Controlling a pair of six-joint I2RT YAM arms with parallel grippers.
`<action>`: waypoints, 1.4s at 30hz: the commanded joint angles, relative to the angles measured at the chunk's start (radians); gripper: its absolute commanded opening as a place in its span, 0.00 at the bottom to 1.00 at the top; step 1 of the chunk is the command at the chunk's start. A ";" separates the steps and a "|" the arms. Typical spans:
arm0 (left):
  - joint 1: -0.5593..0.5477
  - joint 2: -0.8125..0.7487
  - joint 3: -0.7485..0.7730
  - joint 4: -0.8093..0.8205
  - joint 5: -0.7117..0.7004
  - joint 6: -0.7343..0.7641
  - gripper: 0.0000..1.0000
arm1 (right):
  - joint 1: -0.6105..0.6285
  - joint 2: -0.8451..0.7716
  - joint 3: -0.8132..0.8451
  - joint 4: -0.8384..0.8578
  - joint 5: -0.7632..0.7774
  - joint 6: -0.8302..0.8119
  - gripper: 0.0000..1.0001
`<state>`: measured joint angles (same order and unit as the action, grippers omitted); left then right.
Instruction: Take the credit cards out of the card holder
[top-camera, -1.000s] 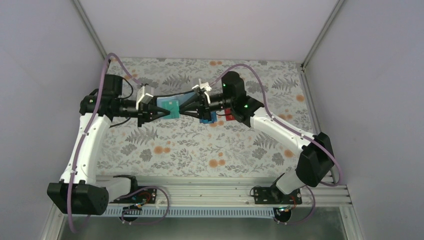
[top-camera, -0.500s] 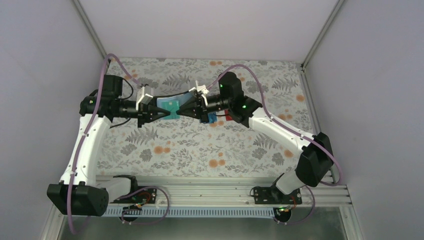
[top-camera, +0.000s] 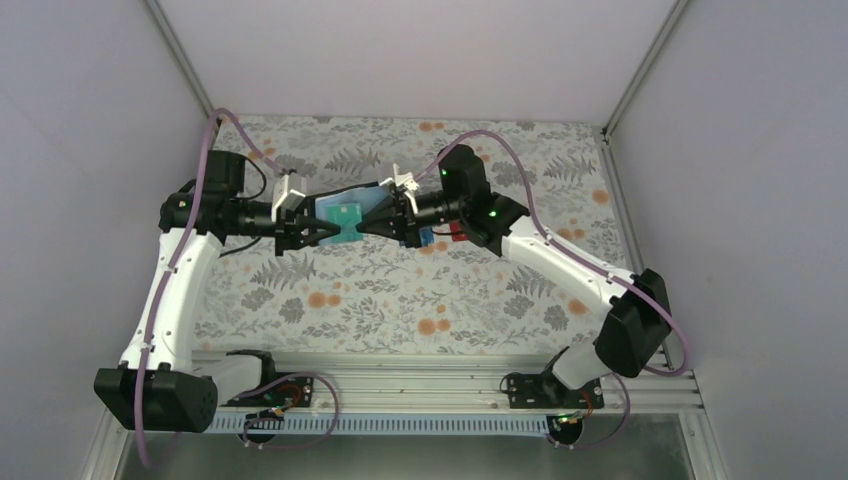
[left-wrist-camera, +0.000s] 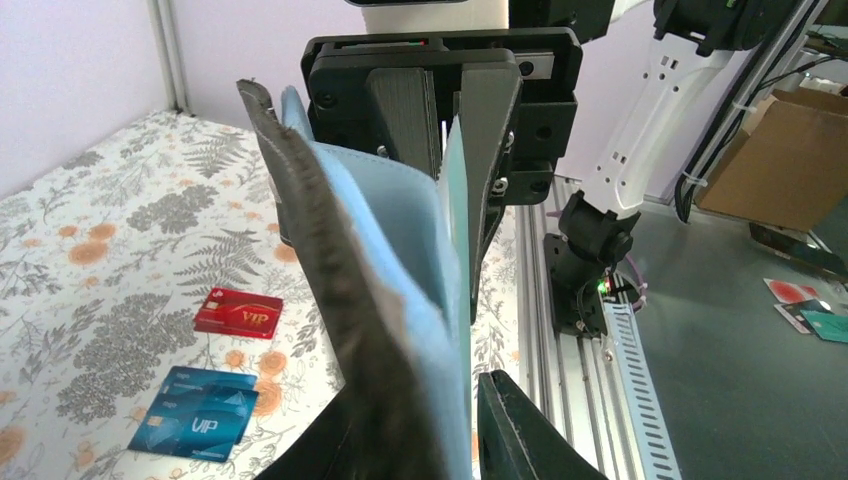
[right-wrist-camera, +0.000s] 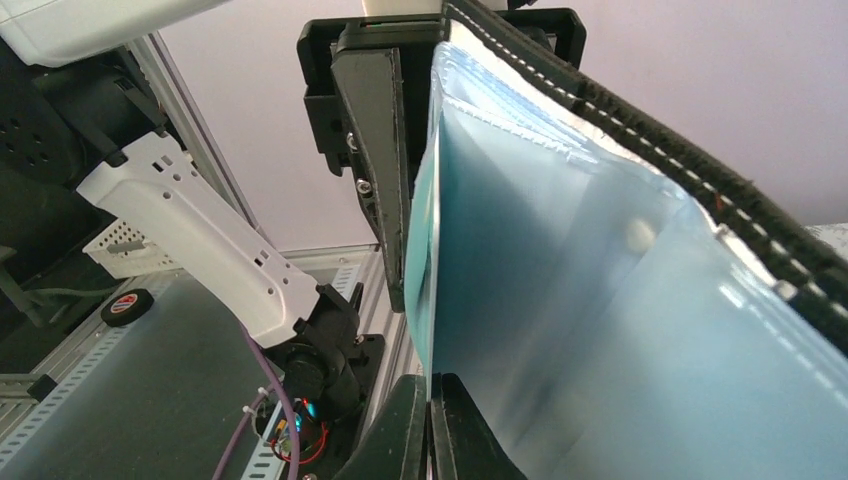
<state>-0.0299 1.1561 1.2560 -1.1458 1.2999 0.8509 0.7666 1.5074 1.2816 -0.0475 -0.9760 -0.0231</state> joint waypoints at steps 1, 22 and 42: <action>0.007 -0.019 0.007 -0.023 0.060 0.070 0.24 | -0.012 -0.048 0.035 -0.048 0.014 -0.055 0.04; 0.016 -0.022 0.010 -0.057 0.079 0.115 0.02 | -0.051 -0.053 0.026 -0.039 -0.027 -0.035 0.20; 0.019 -0.023 0.008 -0.060 0.085 0.123 0.15 | -0.085 -0.081 0.002 -0.043 -0.007 -0.019 0.04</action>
<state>-0.0132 1.1515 1.2564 -1.2053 1.3293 0.9295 0.6937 1.4723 1.2823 -0.1024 -1.0000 -0.0452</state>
